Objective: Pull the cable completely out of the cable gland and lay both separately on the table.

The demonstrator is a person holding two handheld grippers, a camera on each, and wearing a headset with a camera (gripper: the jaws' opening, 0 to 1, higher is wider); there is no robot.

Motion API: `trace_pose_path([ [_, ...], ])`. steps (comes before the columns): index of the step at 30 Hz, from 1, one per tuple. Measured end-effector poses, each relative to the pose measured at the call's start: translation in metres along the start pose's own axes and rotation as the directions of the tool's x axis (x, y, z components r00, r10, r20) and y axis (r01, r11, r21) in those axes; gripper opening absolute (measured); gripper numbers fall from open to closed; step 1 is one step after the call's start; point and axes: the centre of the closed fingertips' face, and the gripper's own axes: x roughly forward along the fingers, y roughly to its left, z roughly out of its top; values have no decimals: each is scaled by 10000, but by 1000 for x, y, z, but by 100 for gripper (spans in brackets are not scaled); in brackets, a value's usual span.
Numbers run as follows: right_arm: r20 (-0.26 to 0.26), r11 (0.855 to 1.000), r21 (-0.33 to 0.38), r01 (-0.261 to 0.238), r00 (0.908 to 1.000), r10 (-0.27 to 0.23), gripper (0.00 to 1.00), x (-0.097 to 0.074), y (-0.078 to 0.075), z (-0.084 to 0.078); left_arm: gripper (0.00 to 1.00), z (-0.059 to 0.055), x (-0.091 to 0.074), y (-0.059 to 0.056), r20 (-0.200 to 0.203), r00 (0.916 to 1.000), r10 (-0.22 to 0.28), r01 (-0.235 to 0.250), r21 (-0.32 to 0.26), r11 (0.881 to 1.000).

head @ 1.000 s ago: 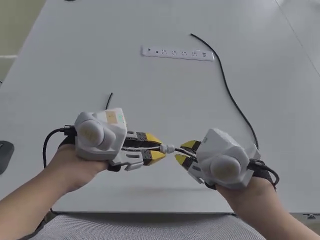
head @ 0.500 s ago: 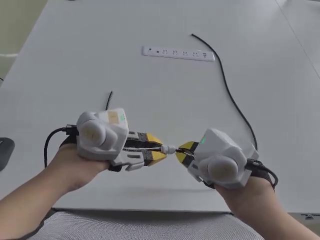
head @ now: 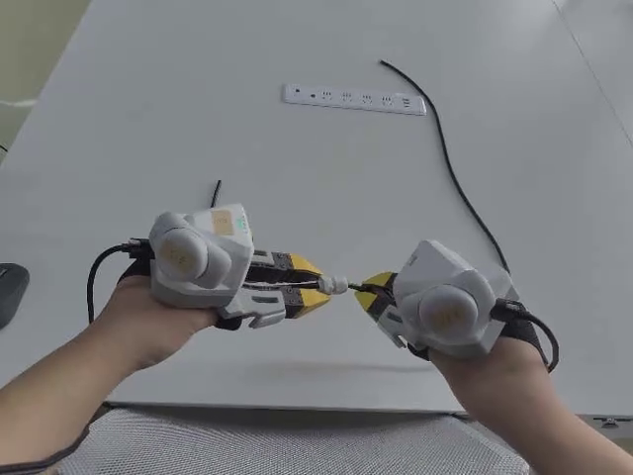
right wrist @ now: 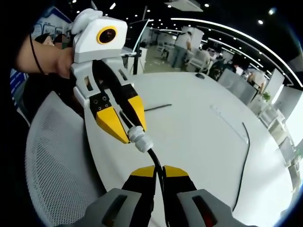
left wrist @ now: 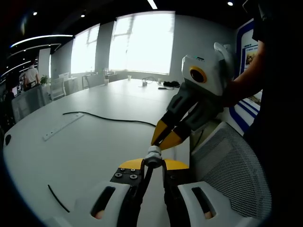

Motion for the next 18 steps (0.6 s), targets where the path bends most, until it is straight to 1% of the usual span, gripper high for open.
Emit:
trace_pose_path([
  [2,-70,9995,295,67,10000,-65,0,0,-4,-4,15,0,0,1,19,10000,9,-9,16,10000],
  [4,-99,9990,421,127,9999,-123,0,0,-7,-7,15,1,1,1,28,10000,8,-8,-9,10000],
  [8,-260,9947,996,272,9994,-247,0,0,-15,-17,15,2,1,1,66,10000,-2,2,-8,10000],
  [10,-410,9896,1389,387,9986,-332,0,1,-20,-23,15,2,1,2,62,10000,2,-2,-29,10000],
  [12,-445,9843,1697,486,9981,-416,0,1,-24,-28,15,2,1,2,76,10000,0,0,-18,10000],
  [18,-680,9670,2467,643,9965,-489,0,2,-31,-42,15,2,0,2,84,10000,-10,10,24,10000],
])
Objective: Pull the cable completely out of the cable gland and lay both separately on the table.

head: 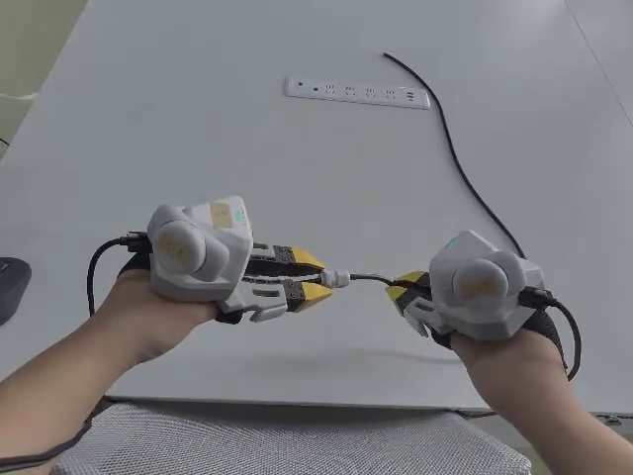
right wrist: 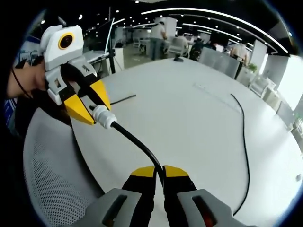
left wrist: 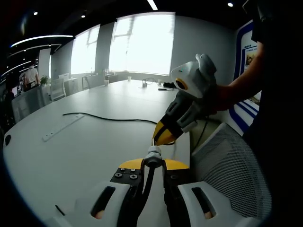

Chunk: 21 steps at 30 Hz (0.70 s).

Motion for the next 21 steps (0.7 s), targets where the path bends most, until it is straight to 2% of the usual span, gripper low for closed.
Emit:
trace_pose_path([
  [6,-142,9950,997,54,9999,-40,0,3,-6,-12,15,-1,0,-1,-32,10000,-21,21,1,10000],
  [11,-355,9835,1804,115,9994,-52,0,5,-9,-26,15,-2,0,-1,-55,10000,-8,8,-23,10000],
  [17,-488,9706,2401,196,9988,-81,0,6,-8,-36,15,-3,2,-4,-126,9999,-39,40,50,10000],
  [21,-676,9669,2540,245,9977,-75,0,8,-5,-40,15,-5,4,-6,-220,9997,-78,80,112,9999],
])
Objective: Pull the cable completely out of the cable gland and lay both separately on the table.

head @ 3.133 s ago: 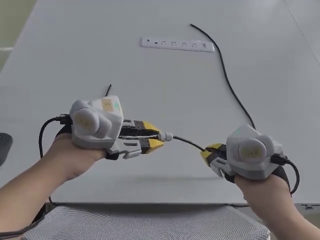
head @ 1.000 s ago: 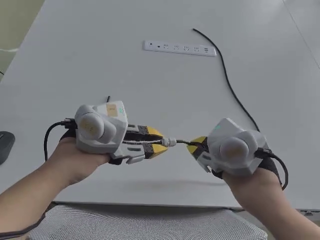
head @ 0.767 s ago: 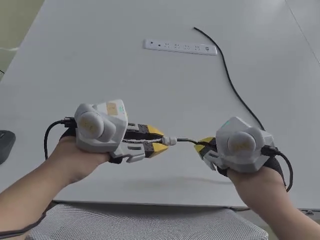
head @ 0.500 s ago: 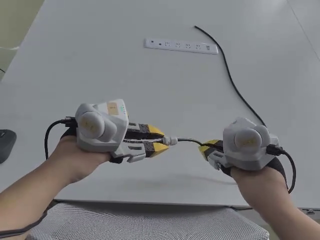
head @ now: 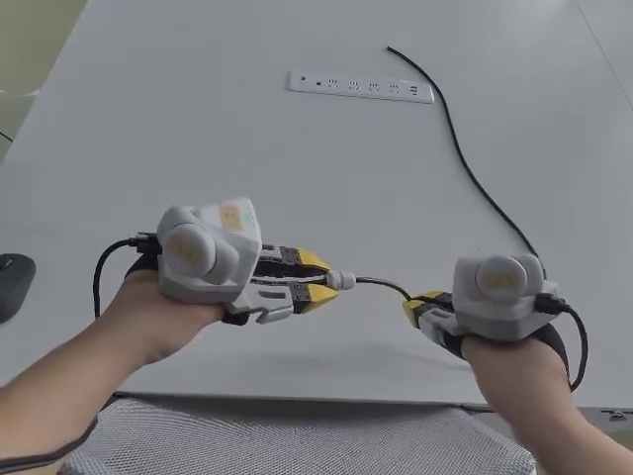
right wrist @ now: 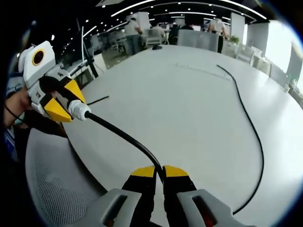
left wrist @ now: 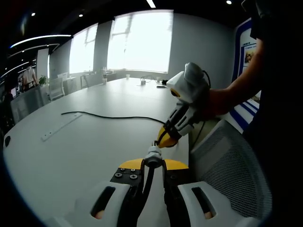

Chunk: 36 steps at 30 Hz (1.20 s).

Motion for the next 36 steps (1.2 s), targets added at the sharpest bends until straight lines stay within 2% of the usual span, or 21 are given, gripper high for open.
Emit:
trace_pose_path([
  [11,239,9990,-440,3,9997,7,1,-6,2,4,15,0,-3,2,11,10000,23,-23,-65,10000],
  [14,314,9968,-804,22,9995,3,1,-8,3,6,15,-2,-4,3,-49,10000,45,-45,-18,10000],
  [16,492,9847,-1735,163,9988,-78,1,-10,4,11,15,-2,-5,5,-65,9999,80,-80,-14,10000],
  [17,434,9829,-1827,220,9990,-143,1,-11,4,10,15,-2,-6,5,-78,9999,94,-94,13,10000],
  [19,400,9827,-1848,146,9992,-73,2,-12,7,10,15,-2,-8,8,-35,9999,131,-132,-39,9999],
  [25,815,9805,-1963,-17,9965,181,10,-22,21,25,15,-3,-9,9,-42,9999,166,-166,-28,9999],
  [29,994,9583,-2846,-254,9935,559,15,-26,41,37,15,-4,-10,8,-61,9999,152,-152,-35,9999],
  [33,1189,9242,-3805,-338,9893,851,15,-25,60,49,15,-5,-10,6,-93,9999,90,-90,27,10000],
  [36,1368,9035,-4267,-389,9848,1071,15,-26,72,57,15,-5,-10,4,-107,9999,14,-12,132,9999],
])
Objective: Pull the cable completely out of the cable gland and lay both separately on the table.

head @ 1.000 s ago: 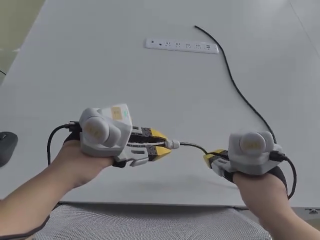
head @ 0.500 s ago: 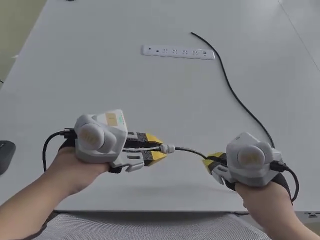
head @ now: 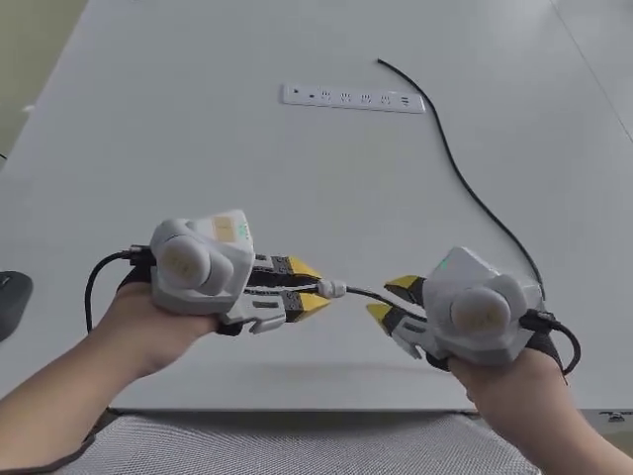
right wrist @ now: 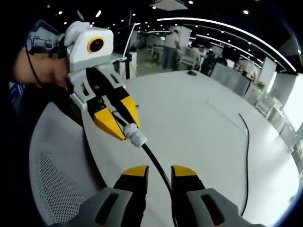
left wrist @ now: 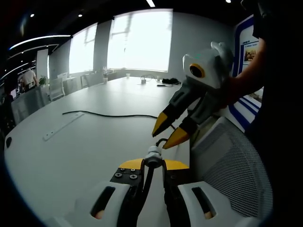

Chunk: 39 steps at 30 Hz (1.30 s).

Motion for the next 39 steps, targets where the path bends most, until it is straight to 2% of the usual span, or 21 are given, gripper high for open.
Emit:
trace_pose_path([
  [8,4,9937,-1079,-300,9995,302,9,6,11,12,15,1,0,-1,2,10000,-78,78,73,9999],
  [19,-197,9823,-1764,-637,9979,611,2,12,13,11,15,-1,2,-1,-102,9999,-81,81,69,9999],
  [25,-310,9838,-1682,-620,9979,575,1,12,13,7,15,-1,3,-3,-102,9998,-178,179,55,9998],
  [29,-366,9889,-1370,-567,9980,522,0,13,12,5,15,-1,4,-3,-126,9997,-186,186,23,9998],
  [39,-499,9989,-450,-111,9987,89,0,10,-5,-4,15,5,4,0,84,9999,-92,92,-43,9999],
])
